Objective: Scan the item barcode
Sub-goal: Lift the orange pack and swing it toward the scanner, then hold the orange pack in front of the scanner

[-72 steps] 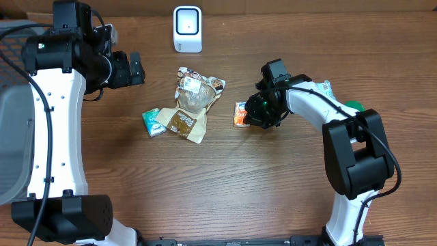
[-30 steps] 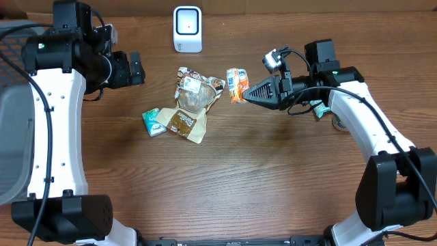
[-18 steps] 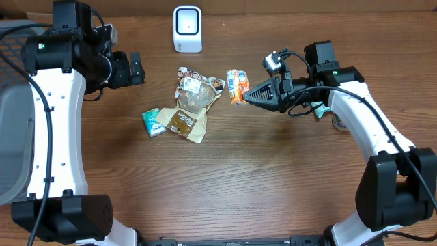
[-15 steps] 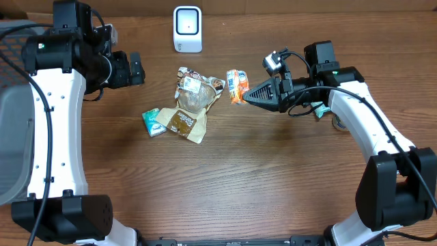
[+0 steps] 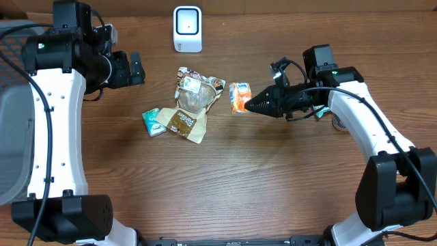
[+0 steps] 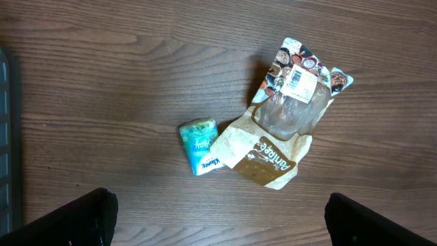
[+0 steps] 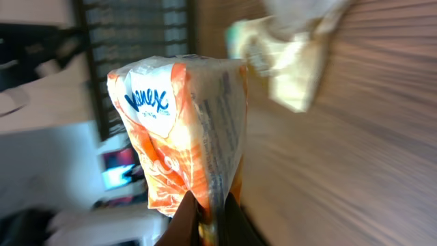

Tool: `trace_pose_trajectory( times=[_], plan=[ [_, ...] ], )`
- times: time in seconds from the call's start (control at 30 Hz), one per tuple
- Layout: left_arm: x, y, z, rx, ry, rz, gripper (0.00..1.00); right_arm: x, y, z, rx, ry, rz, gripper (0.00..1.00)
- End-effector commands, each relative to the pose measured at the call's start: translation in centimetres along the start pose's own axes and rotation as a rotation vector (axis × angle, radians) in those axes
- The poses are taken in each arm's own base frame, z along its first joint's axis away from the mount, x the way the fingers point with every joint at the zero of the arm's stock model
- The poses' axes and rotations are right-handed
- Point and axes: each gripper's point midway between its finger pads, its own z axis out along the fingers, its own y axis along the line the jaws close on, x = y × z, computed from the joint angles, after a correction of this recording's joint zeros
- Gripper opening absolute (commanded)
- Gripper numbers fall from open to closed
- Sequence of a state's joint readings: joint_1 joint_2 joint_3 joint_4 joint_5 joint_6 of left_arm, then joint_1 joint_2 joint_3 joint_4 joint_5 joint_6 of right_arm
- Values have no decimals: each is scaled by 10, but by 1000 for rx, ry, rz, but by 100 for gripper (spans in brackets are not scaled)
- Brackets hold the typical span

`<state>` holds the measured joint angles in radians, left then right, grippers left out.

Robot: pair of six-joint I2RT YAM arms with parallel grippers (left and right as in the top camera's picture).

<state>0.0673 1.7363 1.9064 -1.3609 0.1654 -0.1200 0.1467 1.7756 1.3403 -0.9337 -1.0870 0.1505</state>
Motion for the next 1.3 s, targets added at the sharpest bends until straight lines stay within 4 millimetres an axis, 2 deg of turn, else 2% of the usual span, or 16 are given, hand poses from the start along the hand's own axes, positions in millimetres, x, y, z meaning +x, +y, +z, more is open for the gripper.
trace_pose_trajectory(
  times=[0.0,0.13,0.23,0.3,0.4,0.53,0.57,0.6,0.73,0.9,1.03,1.17,1.27],
  plan=[
    [-5,-5,-8,16,-30,17,99,-11,-34,-10,269,-83,50,4],
    [-5,-6,-8,16,-30,17,100,-22,-46,-32,482,-151,102,4],
    [-5,-5,-8,16,-30,17,100,-34,-35,-55,656,-193,89,4],
    [-5,-6,-8,16,-30,17,100,-46,-21,-69,743,-238,68,4],
    [-5,-6,-8,16,-30,17,100,-74,14,-86,829,-334,-19,4],
    [-5,-5,-8,16,-30,17,100,-124,55,-97,947,-513,-188,4],
    [-5,-6,-8,16,-30,17,100,-150,67,-93,1020,-606,-287,4],
    [-5,-6,-8,16,-30,17,100,-162,71,-88,1063,-642,-346,4],
    [-5,-6,-8,16,-30,17,99,-206,73,-55,1205,-733,-546,4],
    [-5,-5,-8,16,-30,17,100,-253,67,5,1313,-751,-836,4],
    [-5,-6,-8,16,-30,17,100,-279,57,55,1397,-677,-1141,4],
    [-5,-6,-8,16,-30,17,99,-292,40,83,1471,-608,-1318,4],
    [-5,-6,-8,16,-30,17,99,-297,17,99,1542,-493,-1434,4]
  ],
)
